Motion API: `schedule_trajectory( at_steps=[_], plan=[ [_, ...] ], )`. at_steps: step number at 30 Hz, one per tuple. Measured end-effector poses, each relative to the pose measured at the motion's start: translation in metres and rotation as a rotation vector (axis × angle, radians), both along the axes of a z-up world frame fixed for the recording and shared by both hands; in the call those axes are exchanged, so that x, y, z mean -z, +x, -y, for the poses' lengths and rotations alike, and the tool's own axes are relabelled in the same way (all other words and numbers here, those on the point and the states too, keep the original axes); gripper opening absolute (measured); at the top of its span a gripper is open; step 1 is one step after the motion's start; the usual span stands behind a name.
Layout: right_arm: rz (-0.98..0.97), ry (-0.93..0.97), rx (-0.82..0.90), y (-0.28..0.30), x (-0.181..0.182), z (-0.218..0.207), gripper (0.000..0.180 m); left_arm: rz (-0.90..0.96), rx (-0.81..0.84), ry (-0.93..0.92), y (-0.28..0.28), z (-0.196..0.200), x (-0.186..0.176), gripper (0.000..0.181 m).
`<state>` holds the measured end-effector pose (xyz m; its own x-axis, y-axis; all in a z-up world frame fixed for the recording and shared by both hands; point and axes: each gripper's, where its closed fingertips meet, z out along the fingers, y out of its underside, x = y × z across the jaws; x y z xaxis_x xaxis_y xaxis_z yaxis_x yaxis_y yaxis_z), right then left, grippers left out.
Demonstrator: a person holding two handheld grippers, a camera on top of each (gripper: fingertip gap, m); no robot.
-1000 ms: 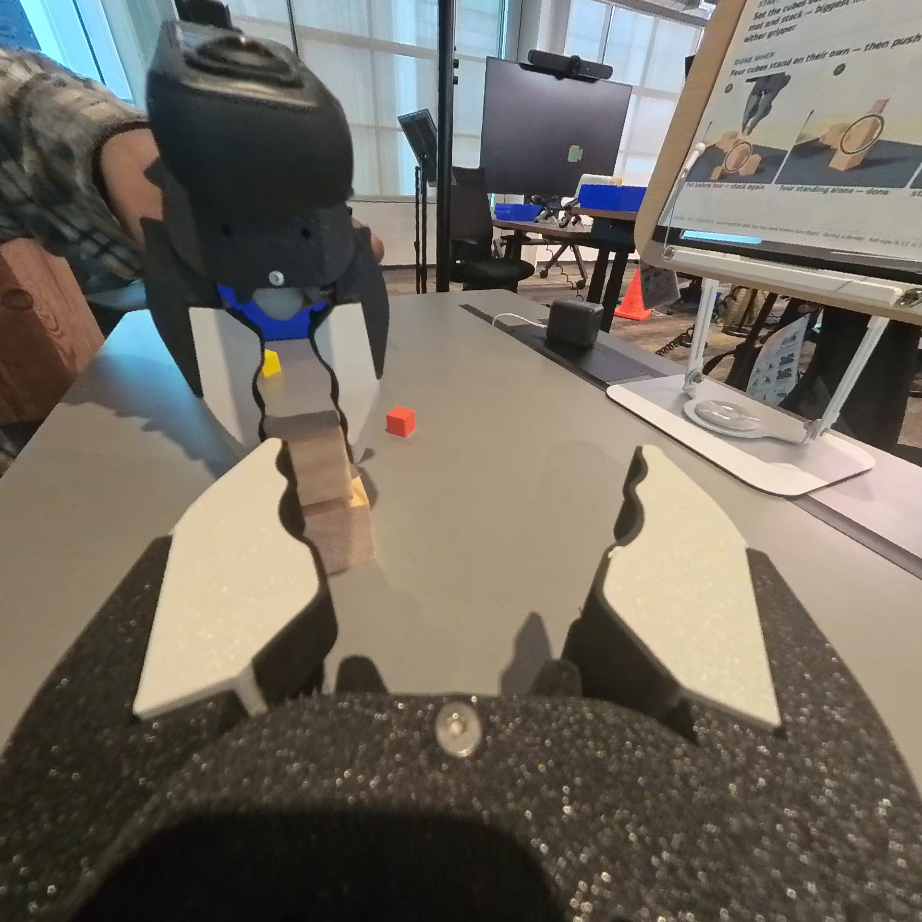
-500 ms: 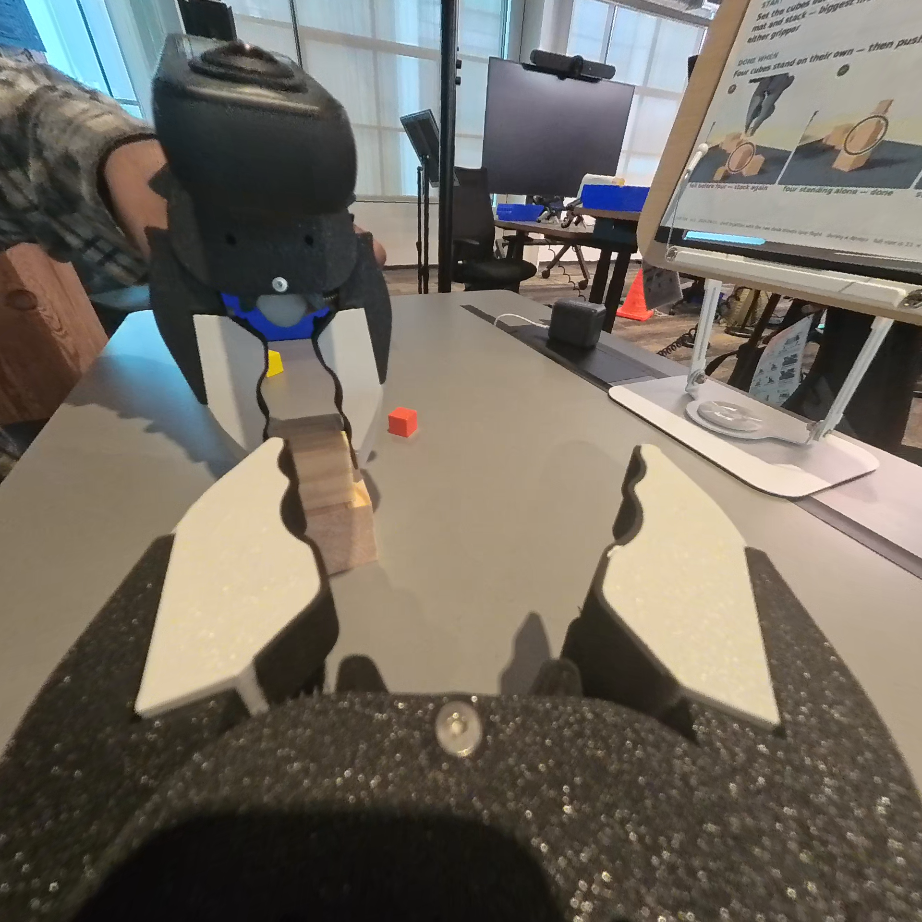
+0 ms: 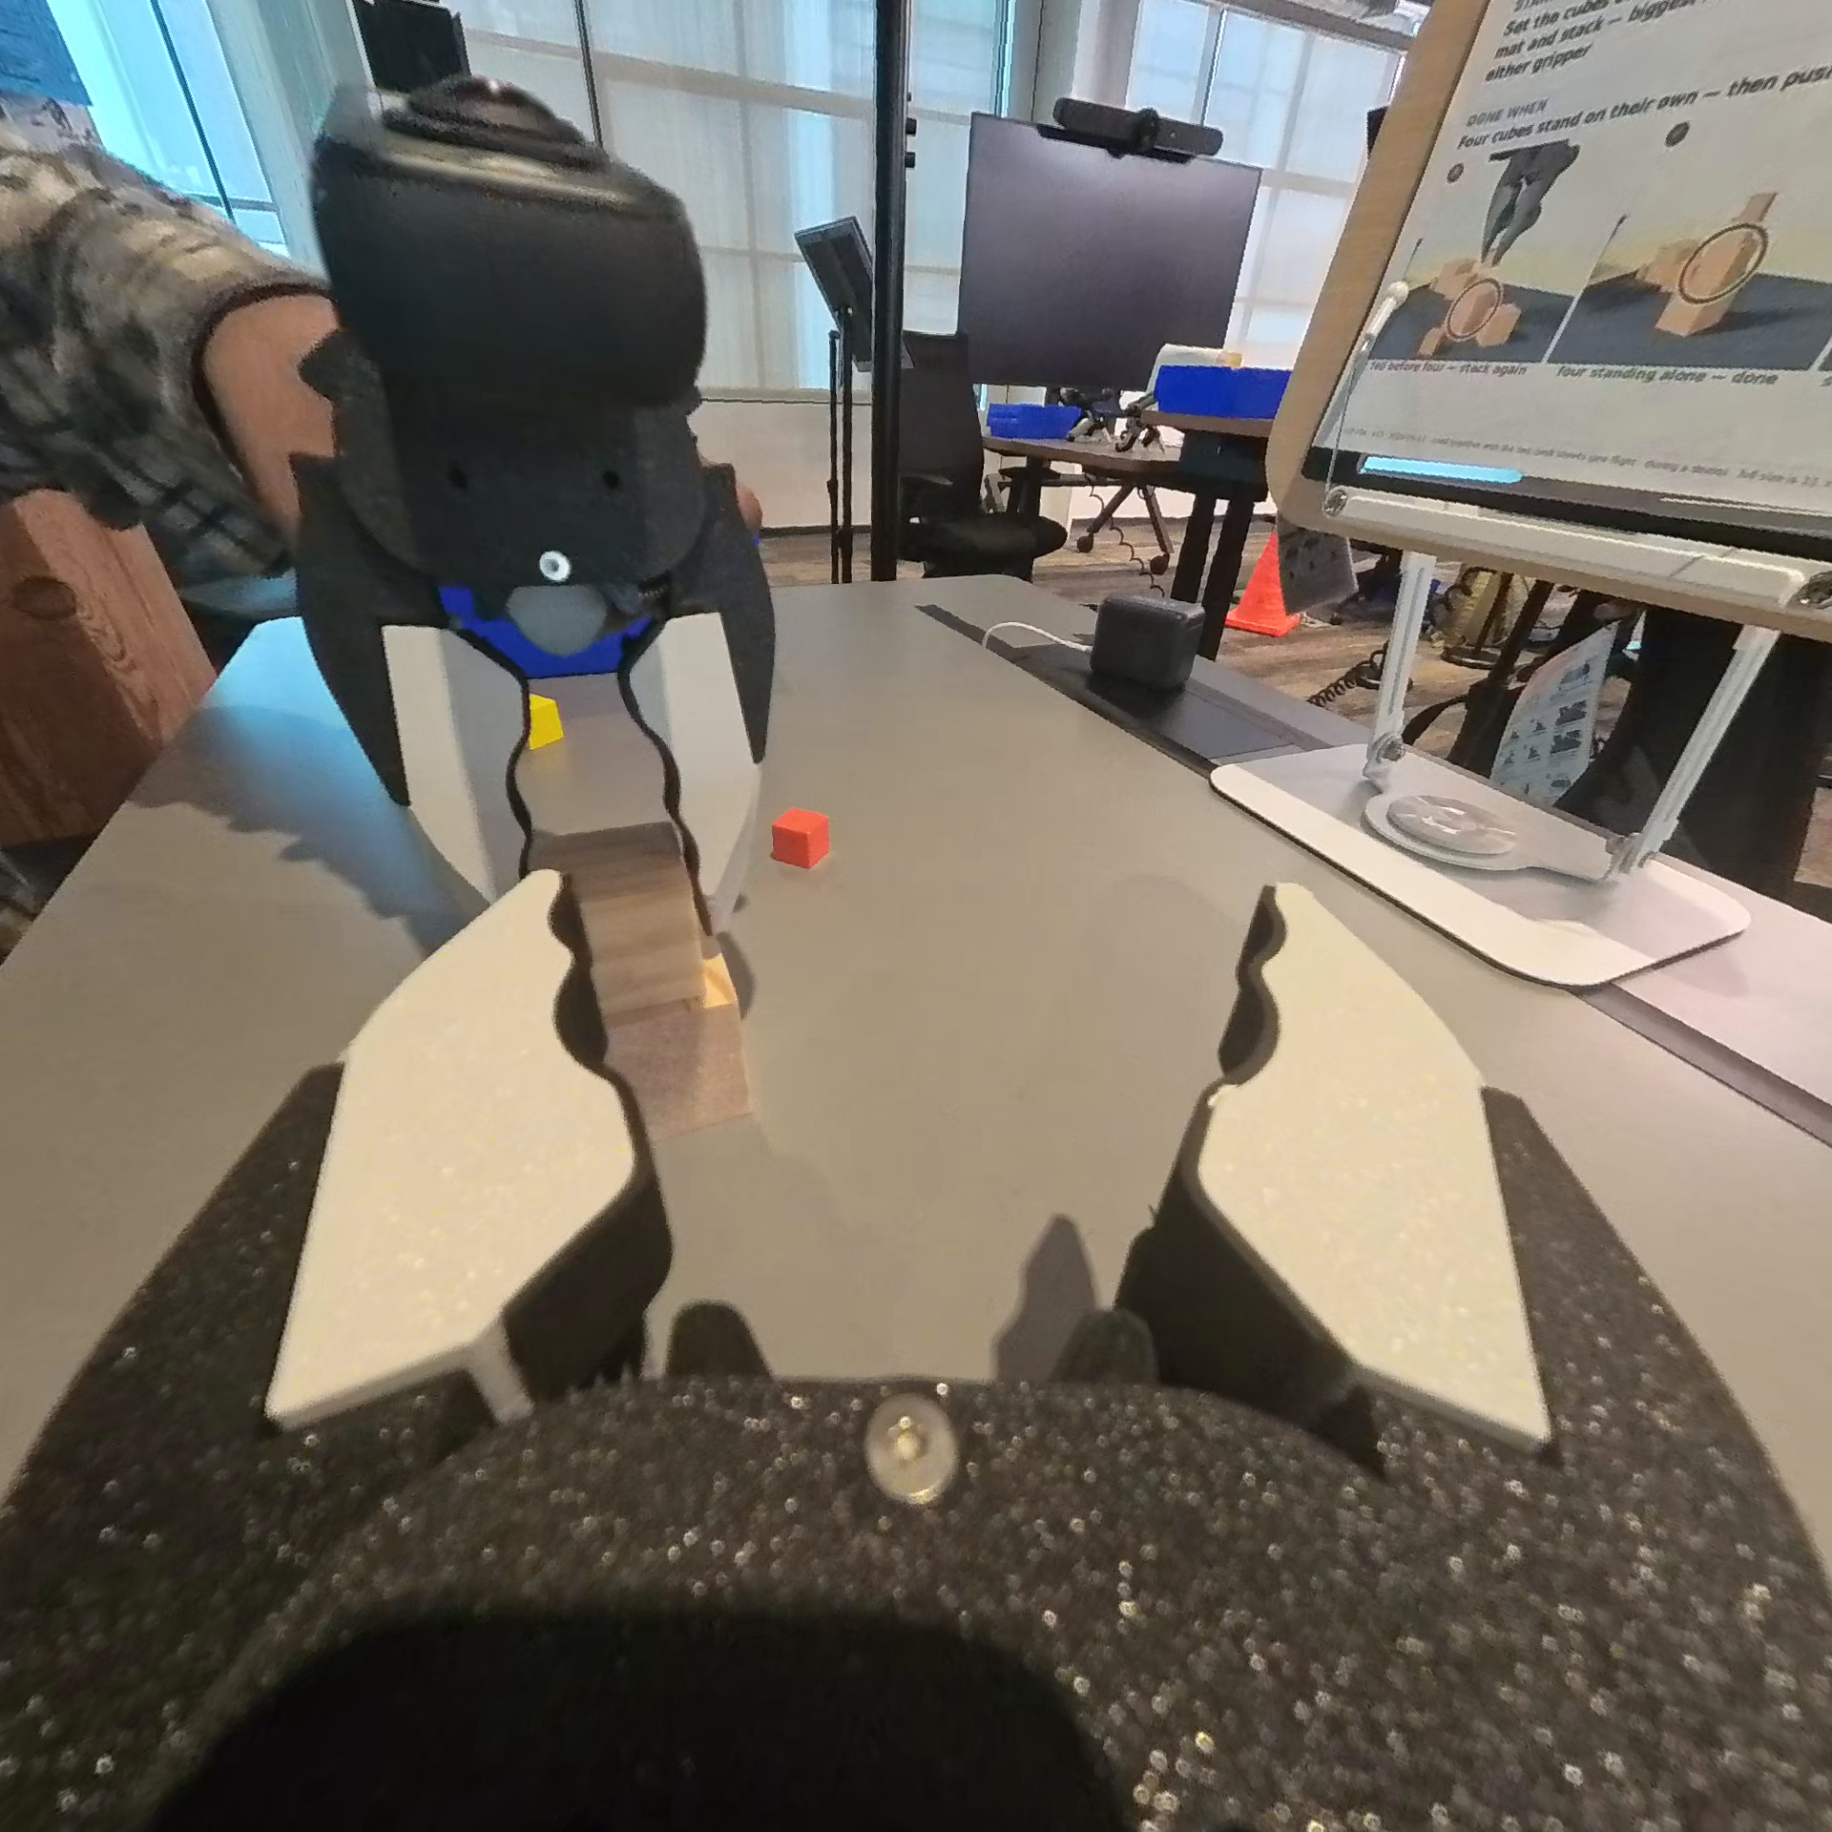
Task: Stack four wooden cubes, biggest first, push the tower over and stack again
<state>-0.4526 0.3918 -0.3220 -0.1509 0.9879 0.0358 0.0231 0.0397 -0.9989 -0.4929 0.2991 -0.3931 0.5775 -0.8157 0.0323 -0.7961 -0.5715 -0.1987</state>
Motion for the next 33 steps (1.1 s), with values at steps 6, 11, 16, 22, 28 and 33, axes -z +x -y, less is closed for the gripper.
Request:
schedule_trajectory(
  at_steps=[6,11,16,22,28,33],
  plan=[
    [-0.002,-0.002,0.003,0.000,-0.001,-0.001,0.124,0.000,-0.017,0.066,-0.015,0.001,-0.018,0.071],
    [-0.012,-0.007,0.004,0.002,-0.003,-0.001,0.124,0.113,-0.159,0.308,-0.068,-0.014,-0.077,0.089],
    [-0.003,-0.001,-0.007,-0.001,-0.002,0.003,0.123,0.289,-0.423,0.526,-0.132,-0.009,-0.098,0.088],
    [-0.003,-0.007,-0.011,-0.002,-0.001,0.005,0.123,0.470,-0.661,0.645,-0.172,0.046,-0.094,0.078],
    [0.007,-0.017,-0.031,-0.005,0.002,0.009,0.123,0.335,-0.660,0.546,-0.199,0.134,-0.060,0.068],
    [0.018,-0.004,-0.032,-0.006,0.005,0.012,0.123,-0.020,-0.475,0.280,-0.218,0.185,-0.021,0.067]
  ],
)
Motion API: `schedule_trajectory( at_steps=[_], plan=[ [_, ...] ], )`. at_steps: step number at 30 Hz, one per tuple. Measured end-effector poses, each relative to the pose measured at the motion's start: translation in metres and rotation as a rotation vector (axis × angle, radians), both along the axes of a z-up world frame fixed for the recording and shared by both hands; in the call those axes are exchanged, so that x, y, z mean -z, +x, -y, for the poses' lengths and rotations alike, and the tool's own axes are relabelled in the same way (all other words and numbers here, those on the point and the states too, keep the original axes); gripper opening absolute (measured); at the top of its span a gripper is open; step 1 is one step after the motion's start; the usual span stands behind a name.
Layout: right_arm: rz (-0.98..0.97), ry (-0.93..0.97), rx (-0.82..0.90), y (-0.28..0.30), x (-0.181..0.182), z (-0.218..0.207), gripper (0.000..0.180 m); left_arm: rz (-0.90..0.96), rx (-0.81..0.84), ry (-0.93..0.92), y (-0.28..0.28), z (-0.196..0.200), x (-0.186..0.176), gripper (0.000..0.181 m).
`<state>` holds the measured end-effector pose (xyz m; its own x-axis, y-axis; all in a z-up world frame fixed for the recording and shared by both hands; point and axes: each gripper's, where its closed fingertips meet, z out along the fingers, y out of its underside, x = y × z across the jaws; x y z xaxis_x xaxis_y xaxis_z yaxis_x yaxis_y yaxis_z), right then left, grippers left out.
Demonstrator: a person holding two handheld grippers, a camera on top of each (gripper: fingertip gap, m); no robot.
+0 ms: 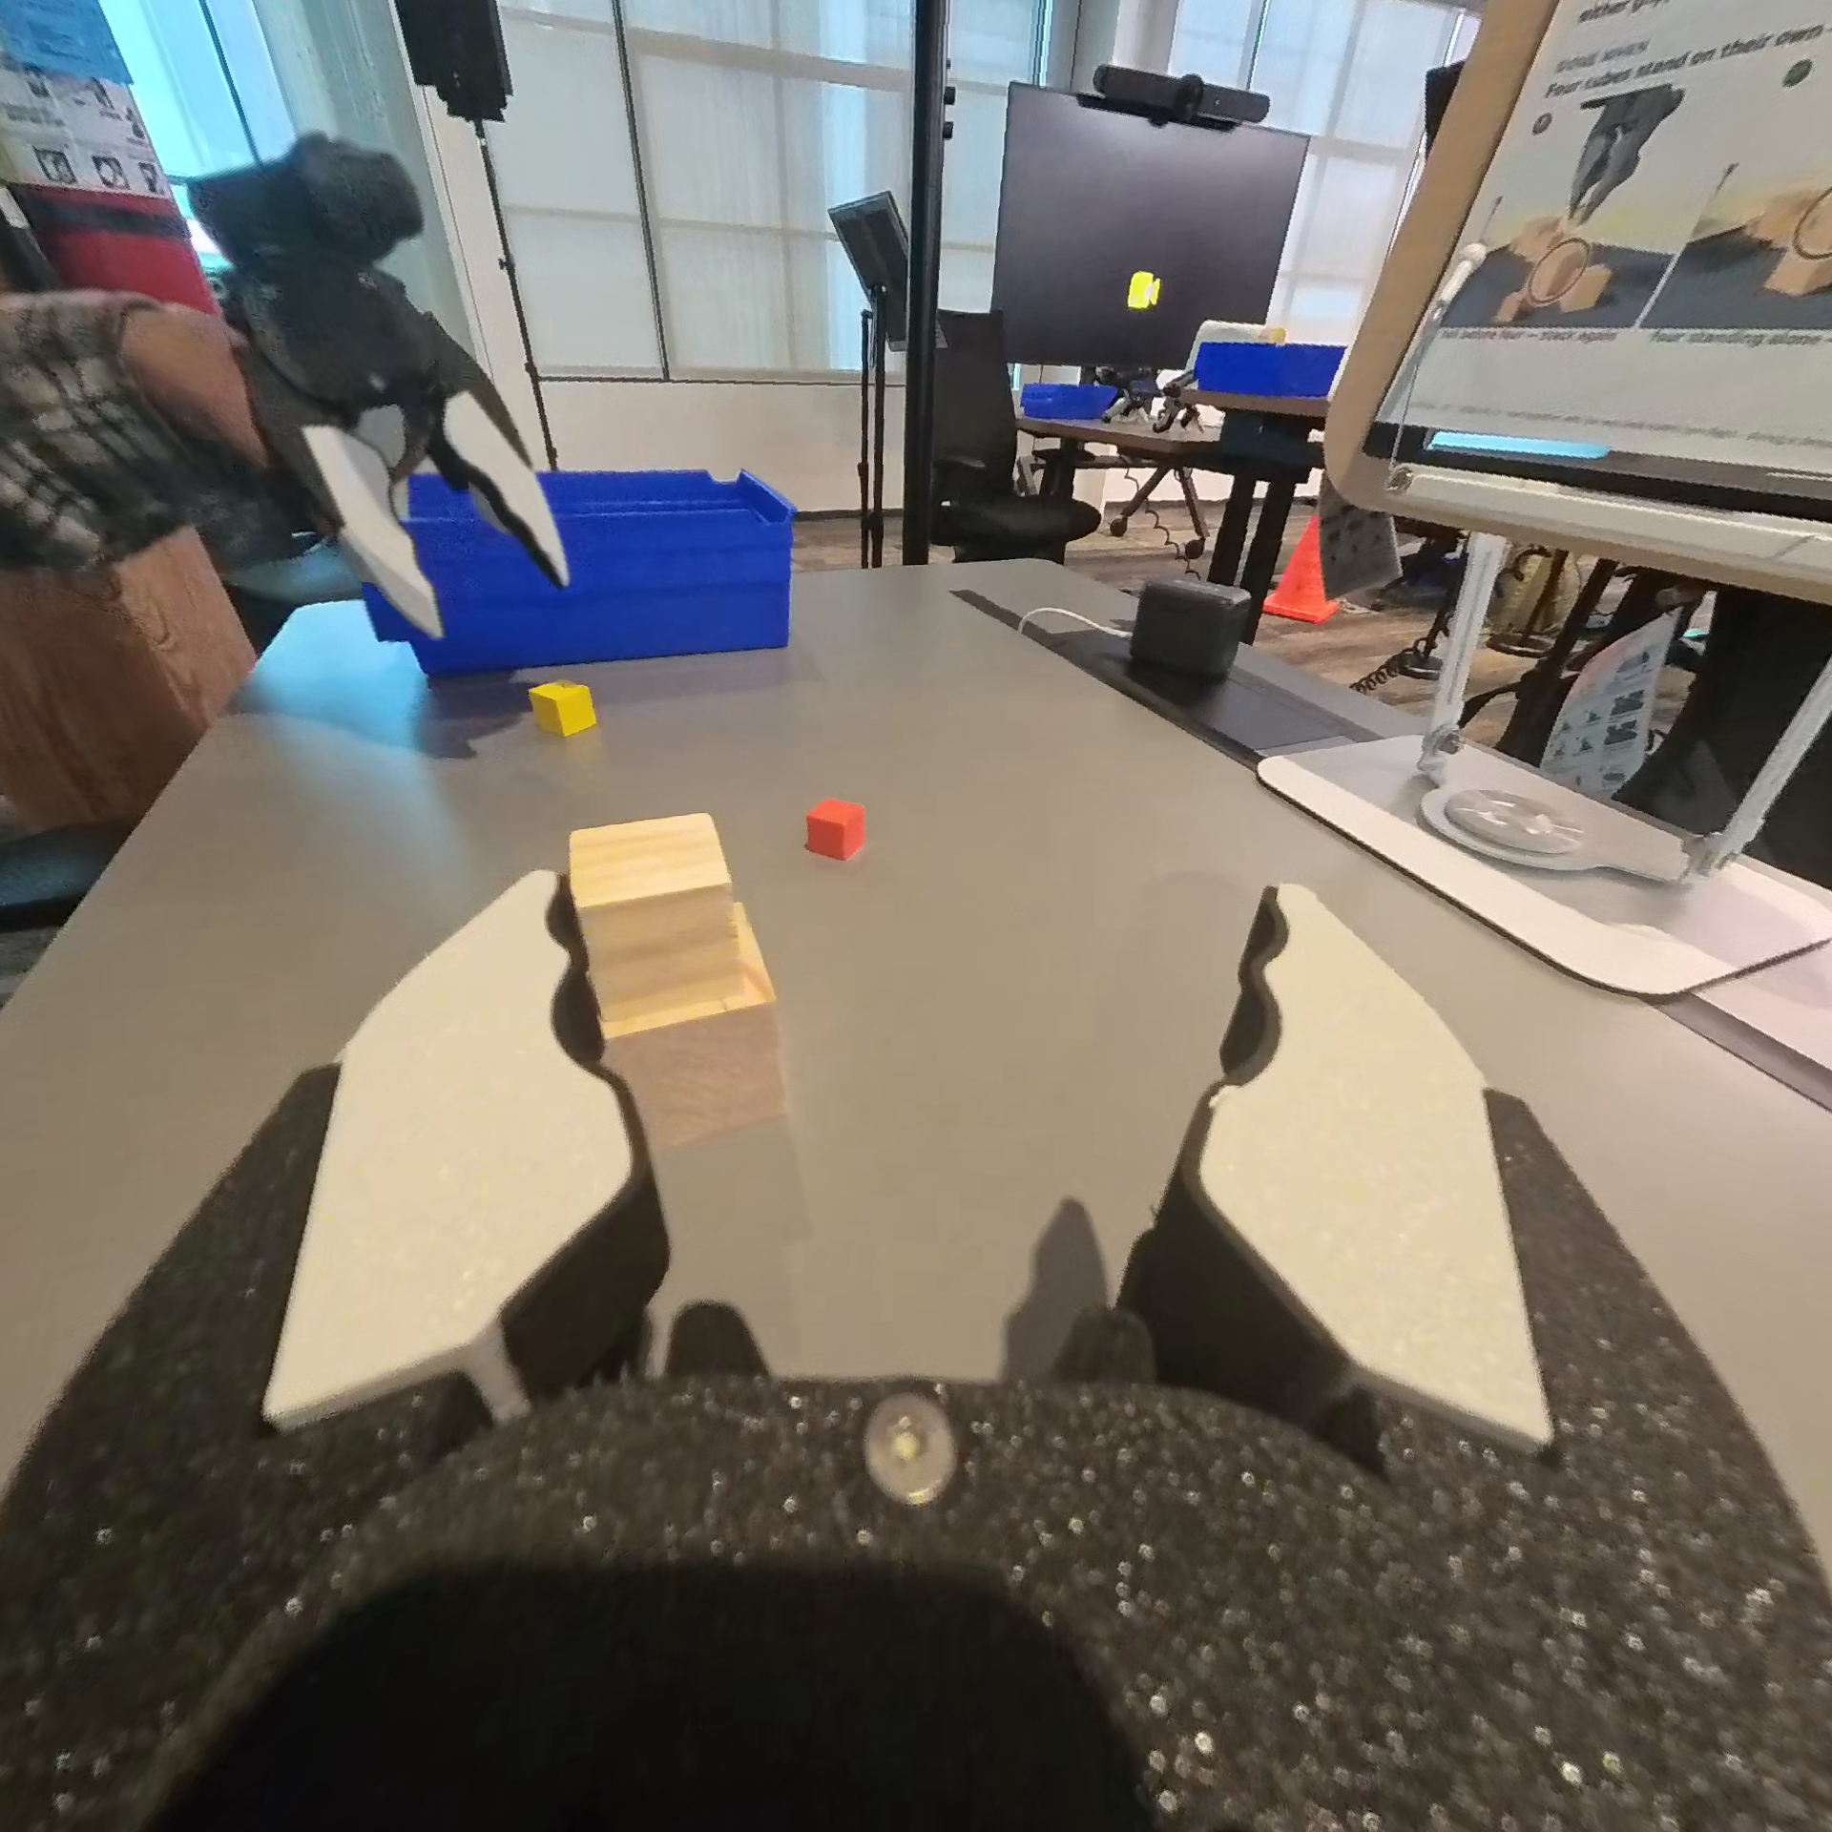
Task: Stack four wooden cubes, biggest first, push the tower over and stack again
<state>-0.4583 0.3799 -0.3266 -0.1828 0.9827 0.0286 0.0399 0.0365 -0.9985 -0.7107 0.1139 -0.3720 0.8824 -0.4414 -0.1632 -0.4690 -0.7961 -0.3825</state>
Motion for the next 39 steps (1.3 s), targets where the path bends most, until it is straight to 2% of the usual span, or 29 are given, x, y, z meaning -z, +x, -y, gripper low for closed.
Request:
schedule_trajectory(
  at_steps=[2,8,21,27,28,33,39],
  plan=[
    [-0.005,-0.005,0.002,0.001,-0.001,0.000,0.123,-0.087,0.033,-0.098,-0.010,0.008,0.008,0.067],
    [0.000,-0.006,-0.002,0.001,0.001,0.001,0.122,-0.104,0.047,-0.246,-0.029,0.010,0.028,0.057],
    [-0.006,-0.004,-0.005,0.002,-0.002,0.001,0.122,-0.033,-0.005,-0.261,-0.036,0.008,0.062,0.048],
    [-0.010,-0.009,0.002,0.002,-0.002,-0.001,0.121,-0.030,-0.019,-0.278,-0.036,0.009,0.070,0.034],
    [-0.011,-0.010,0.003,0.003,-0.002,-0.002,0.121,-0.028,-0.022,-0.278,-0.036,0.009,0.071,0.028],
    [-0.009,-0.009,0.002,0.002,-0.001,-0.001,0.121,0.011,-0.029,-0.239,-0.026,0.000,0.064,0.028],
    [-0.006,-0.011,0.002,0.002,0.000,-0.002,0.120,0.074,0.073,-0.172,0.028,-0.037,0.033,0.027]
  ],
)
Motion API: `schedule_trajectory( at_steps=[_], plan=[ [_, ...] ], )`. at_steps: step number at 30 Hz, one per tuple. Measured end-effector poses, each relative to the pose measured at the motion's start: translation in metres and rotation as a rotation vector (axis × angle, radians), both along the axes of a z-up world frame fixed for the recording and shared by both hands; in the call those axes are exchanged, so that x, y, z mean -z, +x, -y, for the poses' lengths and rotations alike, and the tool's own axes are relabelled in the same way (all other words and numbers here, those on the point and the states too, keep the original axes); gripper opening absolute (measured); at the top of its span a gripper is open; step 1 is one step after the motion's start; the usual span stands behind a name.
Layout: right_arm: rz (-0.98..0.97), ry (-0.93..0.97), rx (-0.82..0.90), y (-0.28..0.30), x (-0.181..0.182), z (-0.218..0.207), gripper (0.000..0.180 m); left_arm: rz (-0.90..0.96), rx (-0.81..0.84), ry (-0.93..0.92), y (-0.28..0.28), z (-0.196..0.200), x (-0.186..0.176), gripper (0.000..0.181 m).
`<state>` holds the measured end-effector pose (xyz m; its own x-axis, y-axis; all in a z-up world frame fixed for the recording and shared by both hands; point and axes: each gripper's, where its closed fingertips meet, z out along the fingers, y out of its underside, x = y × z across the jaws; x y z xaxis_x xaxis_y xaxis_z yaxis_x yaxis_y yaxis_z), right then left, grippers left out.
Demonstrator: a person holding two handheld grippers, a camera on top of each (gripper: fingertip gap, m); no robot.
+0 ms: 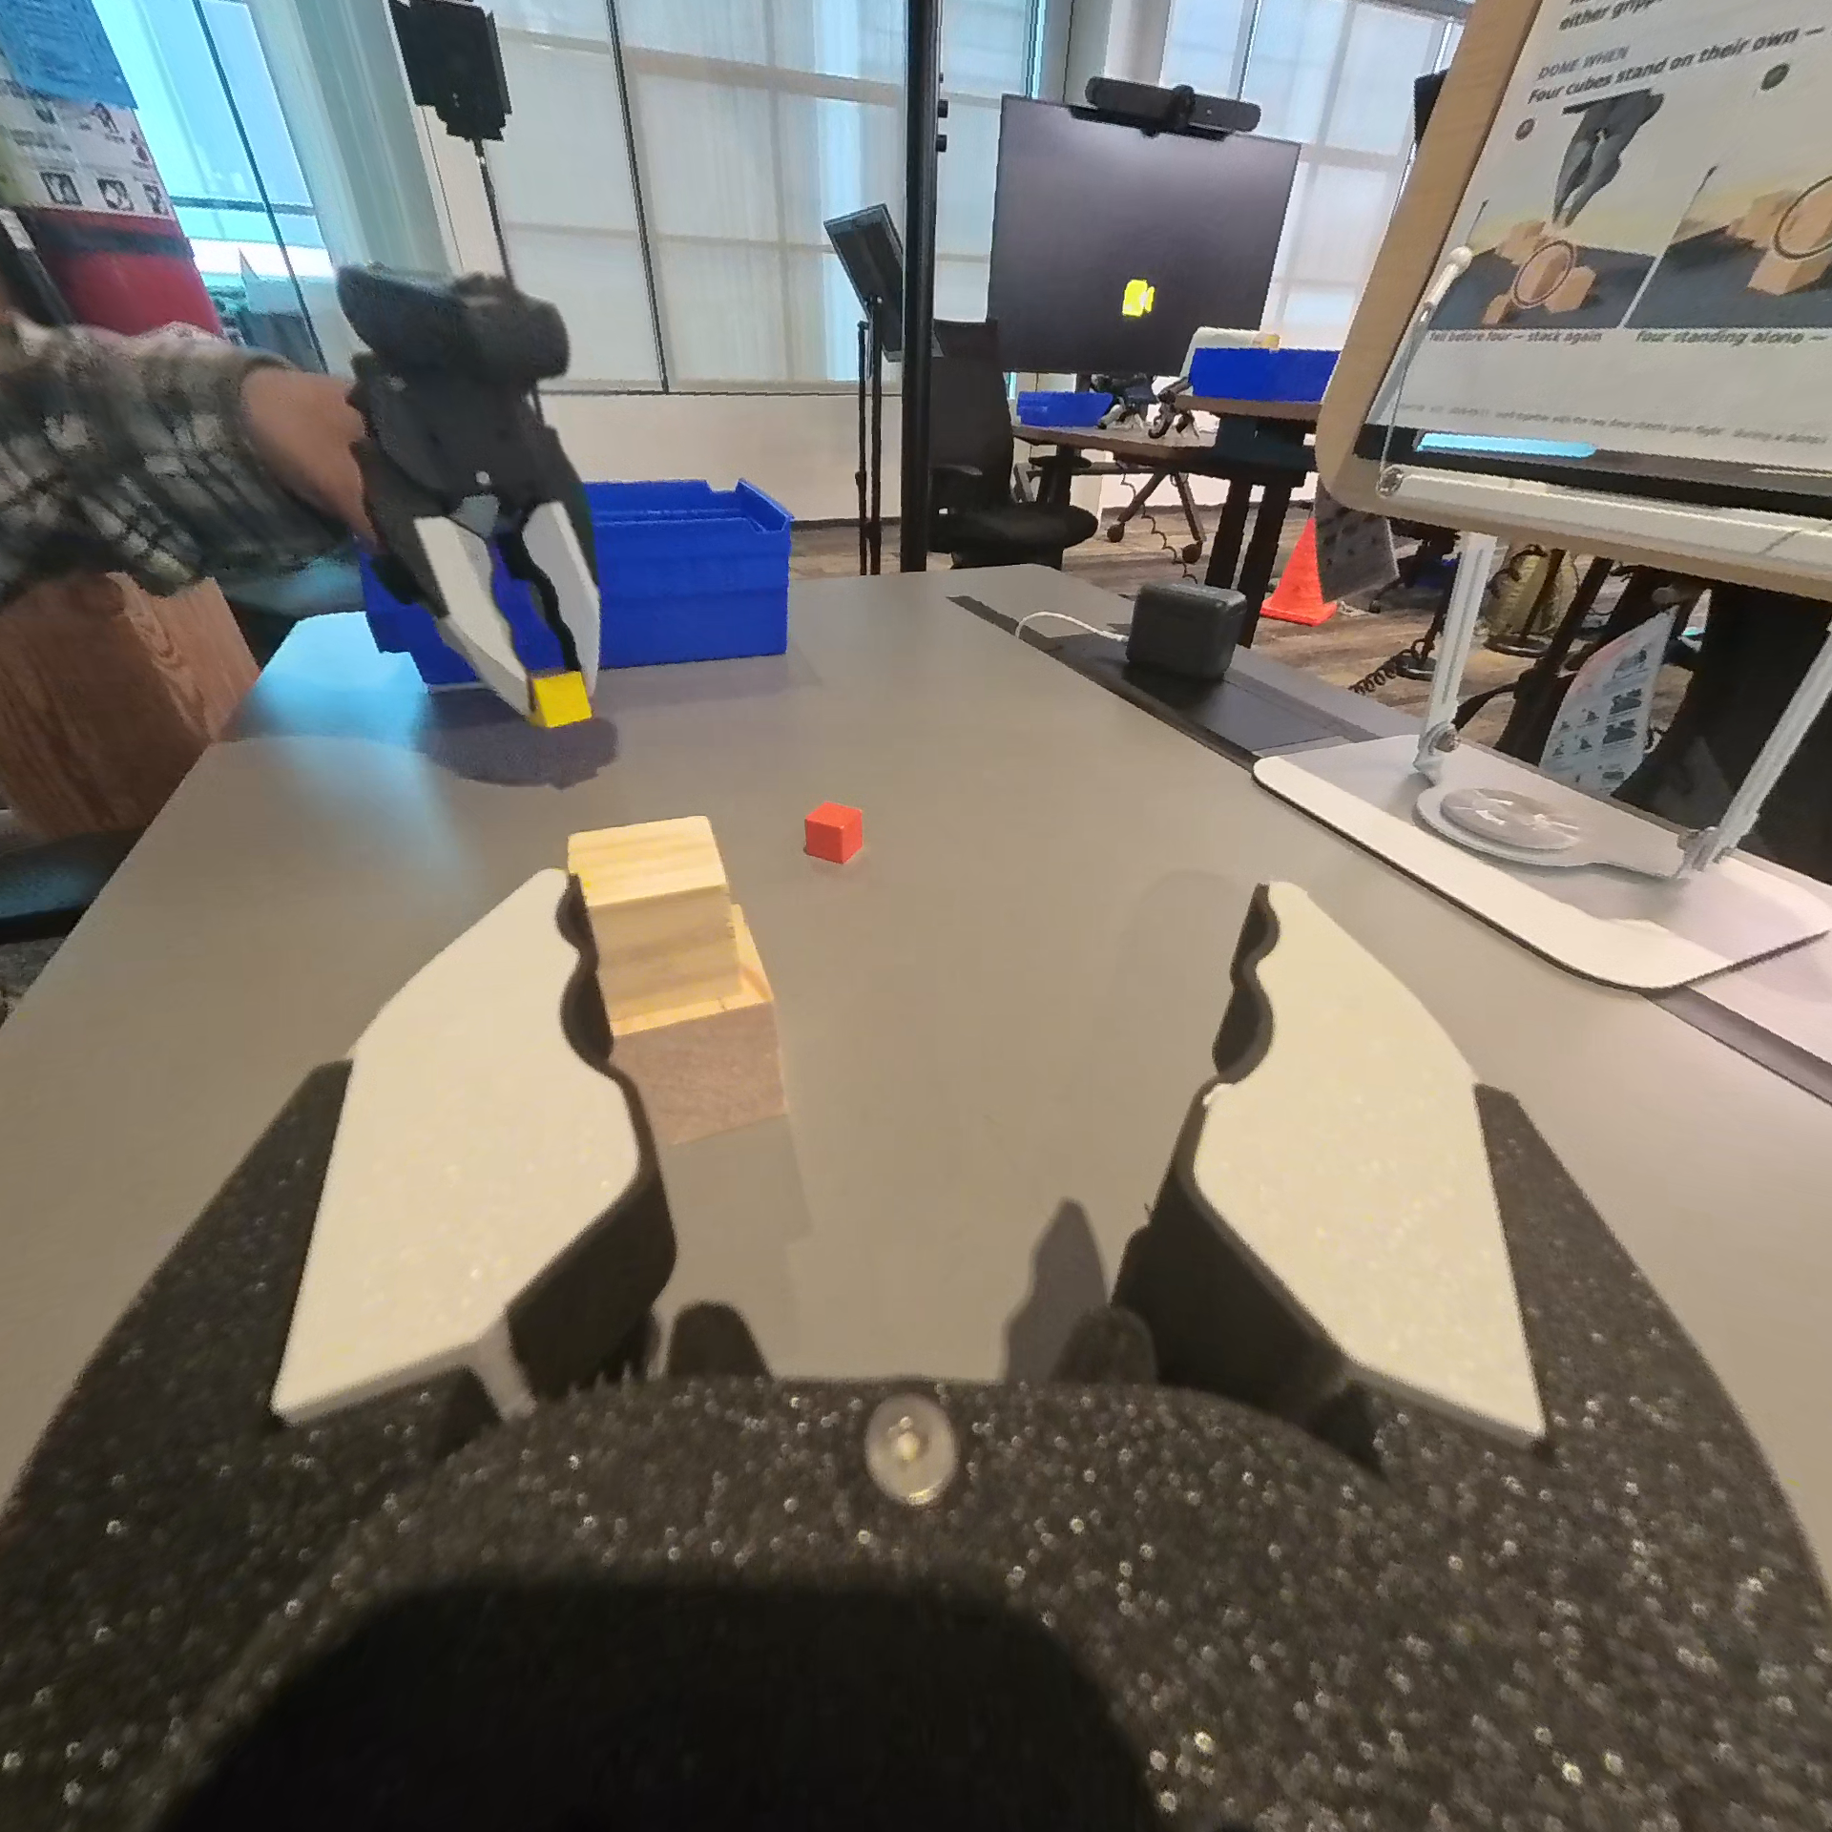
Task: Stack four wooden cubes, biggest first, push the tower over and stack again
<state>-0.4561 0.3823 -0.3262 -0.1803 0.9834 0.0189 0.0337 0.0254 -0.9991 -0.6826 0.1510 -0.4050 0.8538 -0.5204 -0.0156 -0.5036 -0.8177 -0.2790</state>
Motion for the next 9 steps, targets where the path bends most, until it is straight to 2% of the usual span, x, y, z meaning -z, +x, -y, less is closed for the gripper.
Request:
schedule_trajectory(
  at_steps=[9],
  plan=[
    [-0.001,0.006,0.003,0.001,-0.001,-0.001,0.120,-0.024,0.255,0.010,0.076,-0.068,0.002,0.027]
  ],
)
